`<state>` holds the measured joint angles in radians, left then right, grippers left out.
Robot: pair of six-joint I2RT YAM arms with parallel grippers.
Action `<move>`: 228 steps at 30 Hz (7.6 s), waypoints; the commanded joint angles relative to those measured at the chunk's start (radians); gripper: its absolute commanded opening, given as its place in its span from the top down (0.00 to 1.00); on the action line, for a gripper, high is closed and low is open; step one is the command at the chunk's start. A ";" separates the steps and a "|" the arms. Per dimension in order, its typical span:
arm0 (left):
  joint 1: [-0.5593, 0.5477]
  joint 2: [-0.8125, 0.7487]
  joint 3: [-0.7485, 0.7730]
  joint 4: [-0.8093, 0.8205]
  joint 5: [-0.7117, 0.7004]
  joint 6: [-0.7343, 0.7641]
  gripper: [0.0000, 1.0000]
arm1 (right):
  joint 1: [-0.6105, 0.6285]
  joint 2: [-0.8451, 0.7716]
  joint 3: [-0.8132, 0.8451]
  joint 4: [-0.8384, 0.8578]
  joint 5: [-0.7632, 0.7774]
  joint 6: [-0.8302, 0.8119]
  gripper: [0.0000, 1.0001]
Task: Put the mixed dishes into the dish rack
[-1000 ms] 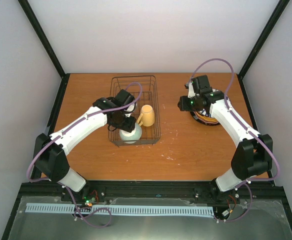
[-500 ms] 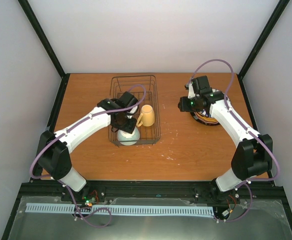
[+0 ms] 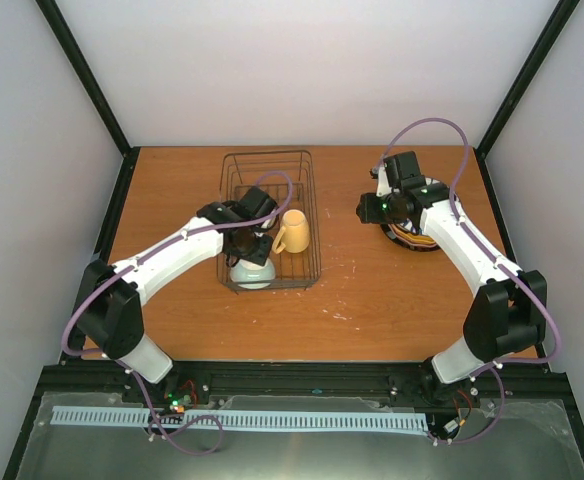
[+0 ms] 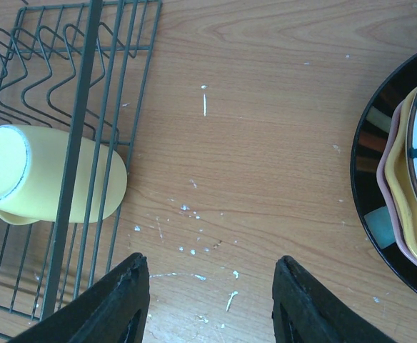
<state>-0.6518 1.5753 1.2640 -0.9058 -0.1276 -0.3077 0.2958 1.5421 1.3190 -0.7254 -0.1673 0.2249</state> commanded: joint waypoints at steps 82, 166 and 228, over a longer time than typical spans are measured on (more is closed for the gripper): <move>0.169 0.202 -0.027 0.496 -0.034 0.203 0.93 | -0.636 -0.201 -0.332 0.225 -0.093 0.209 0.49; 0.169 -0.047 -0.018 0.557 -0.057 0.180 0.40 | -0.718 0.171 -0.255 0.397 -0.198 0.270 0.52; 0.167 0.007 0.034 0.566 0.079 0.124 0.53 | -0.718 0.071 -0.363 0.746 -0.459 0.373 0.97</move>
<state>-0.4889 1.6108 1.2652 -0.3660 -0.1196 -0.1589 -0.4248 1.7058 0.9710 -0.0853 -0.5068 0.5468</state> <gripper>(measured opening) 0.469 0.052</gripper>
